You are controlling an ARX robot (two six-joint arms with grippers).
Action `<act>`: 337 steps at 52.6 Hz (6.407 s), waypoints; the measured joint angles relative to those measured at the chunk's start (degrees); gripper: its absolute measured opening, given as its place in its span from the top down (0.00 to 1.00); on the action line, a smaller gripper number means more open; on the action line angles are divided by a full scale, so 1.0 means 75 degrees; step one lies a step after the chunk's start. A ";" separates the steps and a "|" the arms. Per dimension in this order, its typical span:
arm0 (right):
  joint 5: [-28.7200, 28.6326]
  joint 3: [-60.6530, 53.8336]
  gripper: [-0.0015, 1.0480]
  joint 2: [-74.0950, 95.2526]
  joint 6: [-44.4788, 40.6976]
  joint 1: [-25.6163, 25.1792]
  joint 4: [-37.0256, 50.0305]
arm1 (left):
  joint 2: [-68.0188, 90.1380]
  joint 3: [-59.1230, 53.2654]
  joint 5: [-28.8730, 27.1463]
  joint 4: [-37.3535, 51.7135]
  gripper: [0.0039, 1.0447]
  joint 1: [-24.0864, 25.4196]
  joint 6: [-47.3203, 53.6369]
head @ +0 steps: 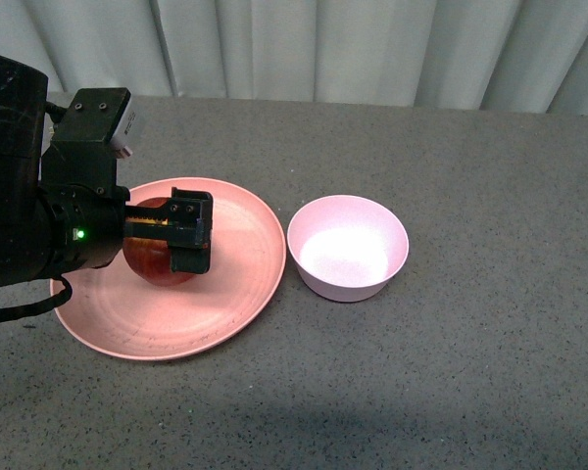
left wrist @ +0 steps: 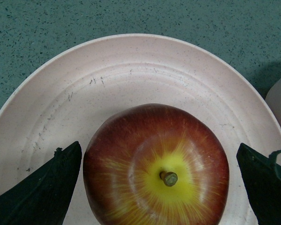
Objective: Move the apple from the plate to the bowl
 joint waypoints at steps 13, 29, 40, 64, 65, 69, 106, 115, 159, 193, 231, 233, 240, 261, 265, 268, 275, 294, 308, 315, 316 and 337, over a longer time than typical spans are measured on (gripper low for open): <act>0.0000 0.0000 0.09 0.0000 -0.0003 0.0000 -0.0003 | 0.0128 -0.0061 -0.0058 0.0012 0.06 0.0000 0.0175; 0.0000 0.0000 0.09 0.0000 -0.0003 0.0000 0.0000 | 0.0137 -0.0067 -0.0052 0.0035 0.23 0.0000 0.0245; 0.0000 0.0000 0.09 0.0000 0.0000 0.0000 -0.0003 | -0.0093 -0.0178 0.0003 0.0137 0.24 -0.0172 0.0291; 0.0000 0.0000 0.09 0.0000 0.0000 0.0000 0.0000 | -0.0860 0.0504 -0.0143 -0.0347 0.25 -0.1699 -0.0259; 0.0000 0.0000 0.09 0.0000 -0.0003 0.0000 0.0000 | -0.0845 0.0533 -0.0149 -0.0353 0.25 -0.1740 -0.0271; 0.0000 0.0000 0.09 0.0000 0.0000 0.0000 0.0000 | -0.0734 0.0746 -0.0262 -0.0399 0.25 -0.1958 -0.0350; 0.0000 0.0000 0.09 0.0000 0.0000 0.0000 0.0000 | 0.0775 0.2215 -0.0676 -0.0819 0.25 -0.2710 -0.0933; 0.0000 0.0000 0.09 0.0000 -0.0003 0.0000 -0.0003 | 0.1157 0.2442 -0.0737 -0.0819 0.25 -0.2736 -0.0944; 0.0000 0.0000 0.09 0.0000 -0.0003 0.0000 0.0000 | 0.1096 0.2445 -0.0711 -0.0699 0.06 -0.2699 -0.0982; 0.0000 0.0000 0.09 0.0000 -0.0003 0.0000 0.0000 | -0.2556 -0.0924 -0.0810 -0.0003 0.06 -0.0627 -0.1204; -0.0003 0.0000 0.09 0.0000 0.0000 0.0000 -0.0003 | -0.6406 -0.4304 -0.1288 0.2588 0.93 0.0962 0.0527; -0.0003 0.0000 0.09 -0.0003 0.0000 0.0000 -0.0003 | -0.6665 -0.4409 -0.1209 0.2430 0.96 0.1023 0.0551; -0.0003 0.0000 0.09 -0.0003 0.0000 0.0000 -0.0003 | -0.7385 -0.4631 -0.1032 0.1976 0.97 0.1163 0.0583; -0.0003 0.0000 0.09 -0.0003 -0.0003 0.0000 -0.0003 | -0.9882 -0.5068 -0.0274 -0.0038 0.97 0.1944 0.0595; -0.0003 0.0000 0.09 -0.0003 0.0000 0.0000 -0.0003 | -1.0372 -0.5068 -0.0280 -0.0443 0.97 0.1944 0.0595; -0.0003 0.0000 0.09 -0.0003 -0.0003 0.0000 -0.0003 | -1.0689 -0.5071 -0.0280 -0.0737 0.97 0.1947 0.0595; -0.0003 0.0000 0.09 -0.0003 0.0000 0.0000 -0.0003 | -1.1249 -0.5071 -0.0280 -0.1247 0.97 0.1947 0.0595; -0.0003 0.0000 0.09 -0.0003 0.0000 0.0000 -0.0003 | -1.2913 -0.5074 -0.0280 -0.2830 0.97 0.1947 0.0595; -0.0003 0.0000 0.09 -0.0003 0.0000 0.0000 -0.0003 | -1.3659 -0.5074 -0.0280 -0.3570 0.97 0.1947 0.0595; -0.0003 0.0000 0.09 -0.0003 -0.0003 0.0000 -0.0003 | -1.3991 -0.5074 -0.0280 -0.3905 0.97 0.1947 0.0595; -0.0003 0.0000 0.09 -0.0003 0.0000 0.0000 -0.0003 | -1.4026 -0.5074 -0.0280 -0.3940 0.97 0.1944 0.0595; -0.0003 0.0000 0.09 -0.0003 0.0000 0.0000 -0.0003 | -1.5451 -0.5074 -0.0277 -0.5421 0.77 0.1947 0.0592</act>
